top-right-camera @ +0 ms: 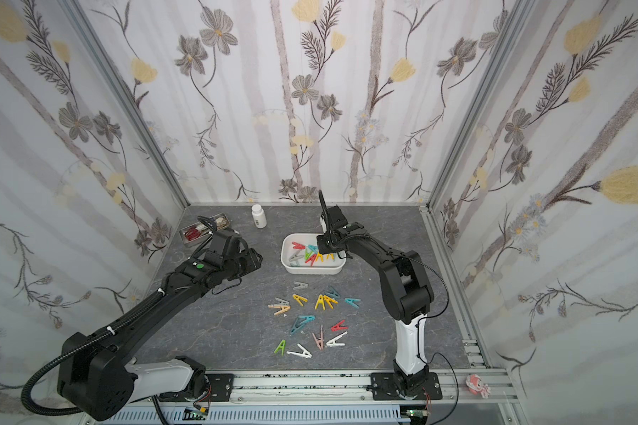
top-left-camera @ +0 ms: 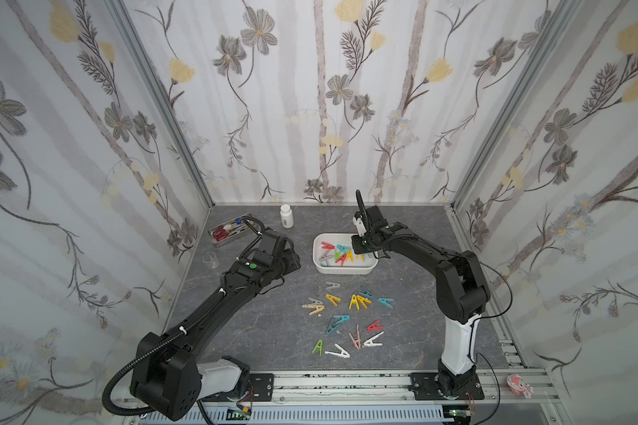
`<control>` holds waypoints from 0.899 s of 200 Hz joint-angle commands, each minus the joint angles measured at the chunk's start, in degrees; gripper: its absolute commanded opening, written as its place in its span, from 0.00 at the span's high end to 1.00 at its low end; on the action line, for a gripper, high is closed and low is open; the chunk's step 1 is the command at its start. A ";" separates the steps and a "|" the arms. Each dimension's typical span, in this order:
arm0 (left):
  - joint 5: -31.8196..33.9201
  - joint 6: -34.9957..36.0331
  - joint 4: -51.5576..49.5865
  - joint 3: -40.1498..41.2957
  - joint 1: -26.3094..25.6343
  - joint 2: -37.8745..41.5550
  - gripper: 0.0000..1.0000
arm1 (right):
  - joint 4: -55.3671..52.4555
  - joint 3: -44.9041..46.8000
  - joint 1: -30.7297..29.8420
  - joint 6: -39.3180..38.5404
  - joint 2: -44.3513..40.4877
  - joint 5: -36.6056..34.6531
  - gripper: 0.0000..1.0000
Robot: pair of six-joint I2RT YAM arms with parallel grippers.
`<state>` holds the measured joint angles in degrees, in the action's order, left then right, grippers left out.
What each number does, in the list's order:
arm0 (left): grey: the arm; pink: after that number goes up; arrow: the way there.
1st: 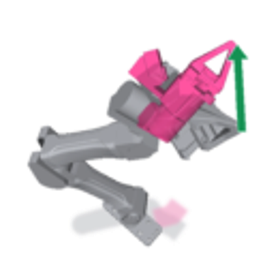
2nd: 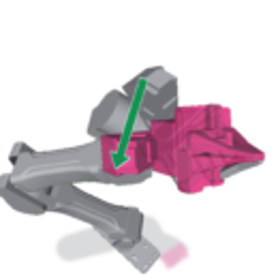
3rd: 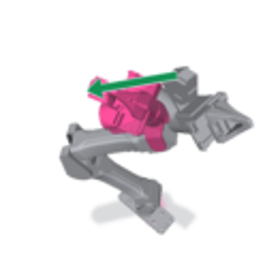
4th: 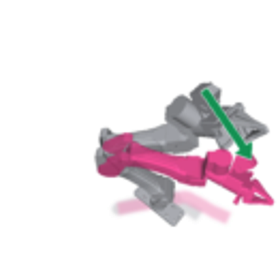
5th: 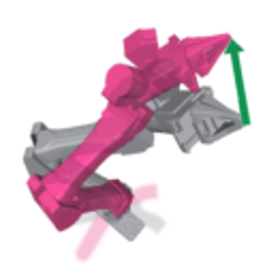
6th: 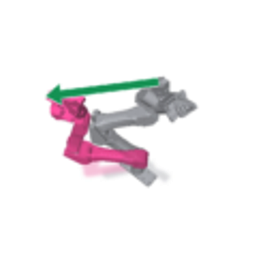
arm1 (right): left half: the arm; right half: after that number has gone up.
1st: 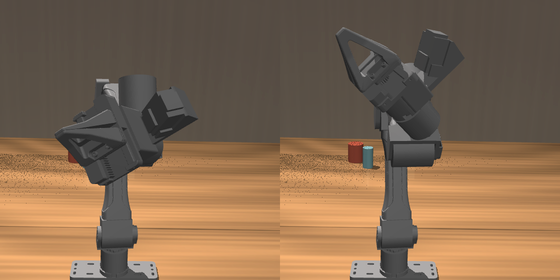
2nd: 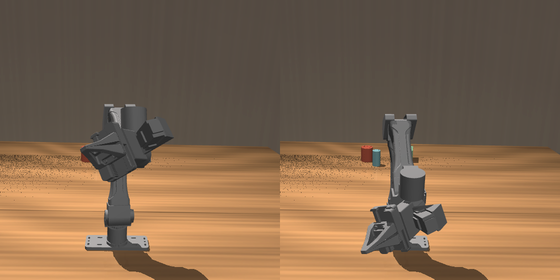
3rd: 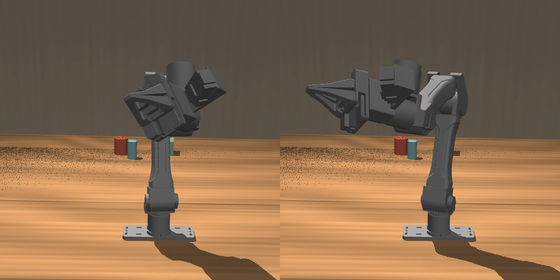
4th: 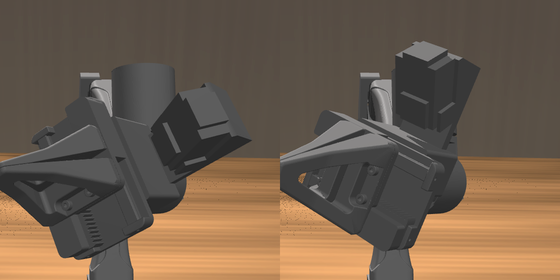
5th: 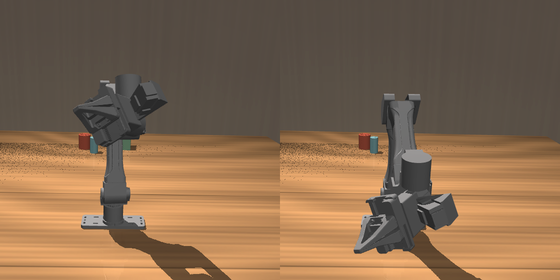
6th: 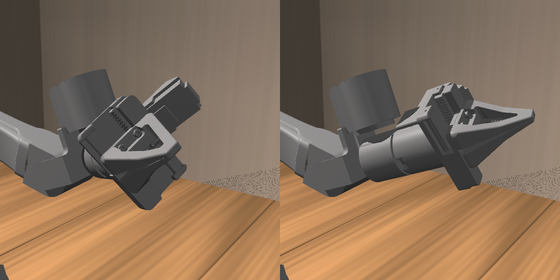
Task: Put the clothespins into the storage box
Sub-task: Place the clothespin in the storage box.
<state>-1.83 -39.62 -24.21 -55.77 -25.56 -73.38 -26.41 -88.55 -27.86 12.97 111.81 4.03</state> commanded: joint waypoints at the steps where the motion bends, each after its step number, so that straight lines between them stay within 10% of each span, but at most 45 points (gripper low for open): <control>1: -1.88 0.18 0.74 0.44 -0.01 -0.92 0.47 | -0.73 0.32 -0.31 -0.49 -2.33 0.35 0.78; 180: -4.29 3.95 -4.73 6.99 -11.56 -7.91 0.57 | 2.60 14.99 -5.45 2.58 -16.22 1.49 0.77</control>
<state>-4.78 -38.17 -27.46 -49.08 -36.60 -79.81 -25.98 -73.63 -32.99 14.59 94.98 4.60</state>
